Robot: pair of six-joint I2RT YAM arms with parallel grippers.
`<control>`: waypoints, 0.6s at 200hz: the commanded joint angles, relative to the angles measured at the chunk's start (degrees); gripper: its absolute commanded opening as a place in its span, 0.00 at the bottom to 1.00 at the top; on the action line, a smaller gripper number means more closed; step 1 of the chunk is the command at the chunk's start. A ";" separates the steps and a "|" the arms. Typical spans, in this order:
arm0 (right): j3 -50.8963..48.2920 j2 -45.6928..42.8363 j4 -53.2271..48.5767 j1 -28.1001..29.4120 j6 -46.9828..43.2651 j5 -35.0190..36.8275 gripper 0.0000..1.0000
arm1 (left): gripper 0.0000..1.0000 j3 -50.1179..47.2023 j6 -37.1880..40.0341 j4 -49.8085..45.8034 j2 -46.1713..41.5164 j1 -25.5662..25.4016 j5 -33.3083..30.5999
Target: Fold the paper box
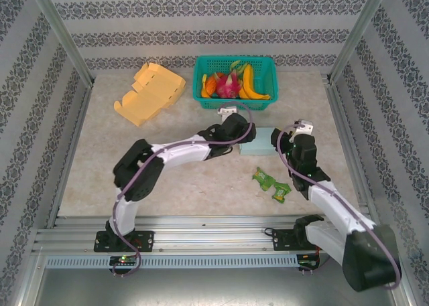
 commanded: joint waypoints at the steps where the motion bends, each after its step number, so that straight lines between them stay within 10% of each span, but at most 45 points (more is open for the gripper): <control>1: -1.78 -7.05 -6.36 3.97 -0.88 3.86 0.56 | 0.92 -8.35 2.41 3.53 -9.15 -0.57 -1.58; 66: -6.14 -27.71 -19.92 19.43 -1.18 11.77 0.60 | 0.94 -38.42 0.67 -0.03 -39.92 -0.57 -11.29; 72: -6.12 -28.43 -20.43 20.84 -1.12 12.29 0.68 | 0.94 -40.62 0.22 -1.06 -42.79 -0.57 -12.70; 78: -6.07 -28.68 -20.92 22.24 -1.03 12.97 0.97 | 0.94 -42.55 -0.21 -2.36 -45.65 -0.57 -14.20; 120: -2.97 -26.70 -25.02 31.93 -1.40 19.33 0.98 | 0.96 -50.80 -3.68 -16.91 -64.78 -0.57 -26.40</control>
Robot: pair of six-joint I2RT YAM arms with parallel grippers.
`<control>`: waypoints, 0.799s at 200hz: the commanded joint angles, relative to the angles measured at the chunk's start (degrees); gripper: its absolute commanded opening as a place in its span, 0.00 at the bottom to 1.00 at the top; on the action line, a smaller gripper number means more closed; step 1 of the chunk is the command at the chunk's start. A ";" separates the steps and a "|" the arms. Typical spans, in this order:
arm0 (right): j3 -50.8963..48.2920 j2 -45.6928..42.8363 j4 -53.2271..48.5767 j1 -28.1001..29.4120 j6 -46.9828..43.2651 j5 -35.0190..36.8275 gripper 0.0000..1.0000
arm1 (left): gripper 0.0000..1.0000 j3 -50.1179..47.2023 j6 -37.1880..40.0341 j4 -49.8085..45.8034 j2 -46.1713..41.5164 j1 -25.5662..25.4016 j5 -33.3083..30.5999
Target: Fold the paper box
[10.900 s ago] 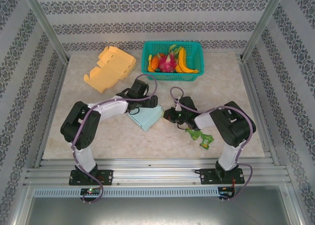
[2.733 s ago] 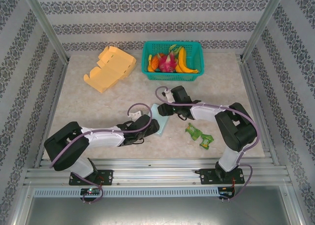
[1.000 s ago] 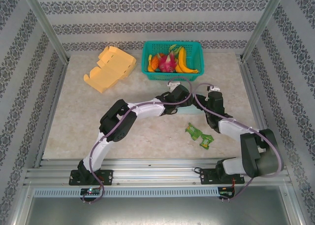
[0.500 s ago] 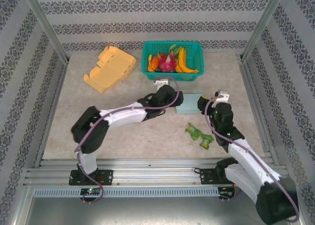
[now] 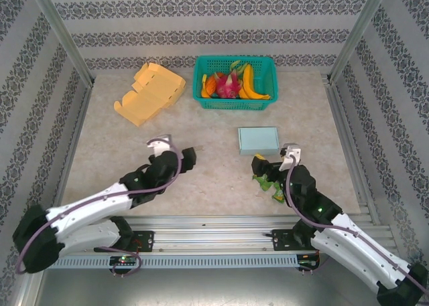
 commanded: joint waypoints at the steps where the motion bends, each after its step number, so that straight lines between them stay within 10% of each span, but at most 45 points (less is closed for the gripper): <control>1: 2.49 1.06 -4.12 4.42 -0.95 6.20 0.98 | 0.96 -2.89 -2.91 -11.01 -8.33 -0.57 -10.61; 45: 9.87 7.94 -7.04 11.80 -0.77 8.18 0.98 | 0.97 -6.45 -6.29 -25.12 -21.88 -0.27 -24.72; 79: 21.37 16.21 -10.52 12.95 -5.35 3.14 0.98 | 0.98 -8.43 0.27 -16.13 -19.17 4.76 -29.70; 120: 28.13 20.38 -3.11 12.17 -24.77 4.10 0.98 | 0.98 0.04 2.43 -5.90 -3.74 28.86 -7.91; 160: 15.40 17.65 14.54 -1.71 -11.92 -15.28 0.98 | 0.94 8.53 -0.71 0.65 16.01 46.40 16.94</control>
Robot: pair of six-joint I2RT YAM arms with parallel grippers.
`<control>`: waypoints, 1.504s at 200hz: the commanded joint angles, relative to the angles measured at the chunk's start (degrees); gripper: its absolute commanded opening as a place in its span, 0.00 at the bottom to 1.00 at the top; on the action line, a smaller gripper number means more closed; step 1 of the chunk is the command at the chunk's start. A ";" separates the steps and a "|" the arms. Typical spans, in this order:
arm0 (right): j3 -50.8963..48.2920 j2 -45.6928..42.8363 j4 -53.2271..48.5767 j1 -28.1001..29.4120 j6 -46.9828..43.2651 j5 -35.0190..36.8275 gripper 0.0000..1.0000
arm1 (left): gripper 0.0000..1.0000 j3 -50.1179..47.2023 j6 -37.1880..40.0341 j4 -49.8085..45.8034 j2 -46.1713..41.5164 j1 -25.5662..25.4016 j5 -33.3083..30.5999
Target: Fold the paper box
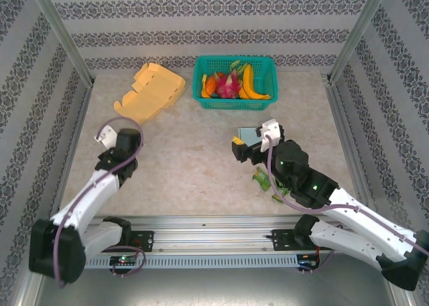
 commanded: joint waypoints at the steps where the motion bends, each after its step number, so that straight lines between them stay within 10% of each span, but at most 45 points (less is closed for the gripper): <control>1: -7.46 -0.92 11.88 -7.25 4.83 -13.43 0.98 | 0.94 4.38 -1.17 7.55 9.99 7.44 18.30; 81: -10.51 -1.23 12.79 -6.69 8.19 -19.51 0.98 | 0.82 17.79 -6.49 28.14 42.41 17.11 38.46; 183: -9.17 -1.35 10.68 -3.97 6.23 -16.65 0.98 | 0.73 20.07 -12.76 26.87 46.81 12.95 37.80; 252: -9.06 -0.54 10.33 -3.33 5.57 -15.83 0.98 | 0.00 22.22 -12.27 27.43 46.53 11.68 37.10; 301: -7.42 1.22 8.38 -1.53 4.21 -14.58 0.98 | 0.00 9.81 -15.28 26.30 27.17 6.49 33.44</control>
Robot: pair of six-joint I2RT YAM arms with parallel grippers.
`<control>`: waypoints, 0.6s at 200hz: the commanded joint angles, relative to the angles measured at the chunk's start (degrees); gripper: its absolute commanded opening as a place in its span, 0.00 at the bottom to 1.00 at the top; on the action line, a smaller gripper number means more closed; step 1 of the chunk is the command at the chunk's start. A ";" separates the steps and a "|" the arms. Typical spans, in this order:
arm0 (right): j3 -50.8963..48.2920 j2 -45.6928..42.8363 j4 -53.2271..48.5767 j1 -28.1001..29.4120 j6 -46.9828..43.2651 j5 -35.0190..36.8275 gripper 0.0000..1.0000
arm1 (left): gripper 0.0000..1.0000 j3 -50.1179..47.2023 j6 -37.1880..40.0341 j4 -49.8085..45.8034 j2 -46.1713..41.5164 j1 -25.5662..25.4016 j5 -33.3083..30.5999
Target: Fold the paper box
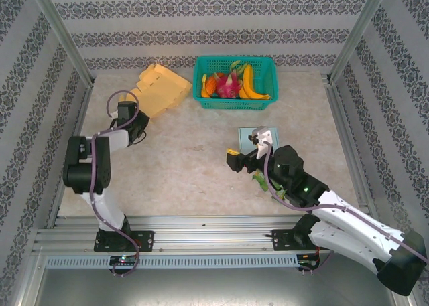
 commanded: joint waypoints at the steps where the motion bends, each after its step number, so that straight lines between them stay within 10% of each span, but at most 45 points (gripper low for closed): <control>1: 2.28 0.17 -1.14 1.02 -1.74 1.70 0.98 | 0.00 -6.57 -2.38 -1.41 -11.82 -3.54 -3.29; 76: 2.29 0.28 -1.71 1.61 -1.57 3.19 0.98 | 0.00 -32.52 -22.94 -30.41 -67.31 -33.58 -30.16; 120: 2.59 4.62 -1.43 1.59 -1.90 5.25 0.98 | 0.00 -33.03 -26.58 -31.91 -67.59 -48.58 -33.88</control>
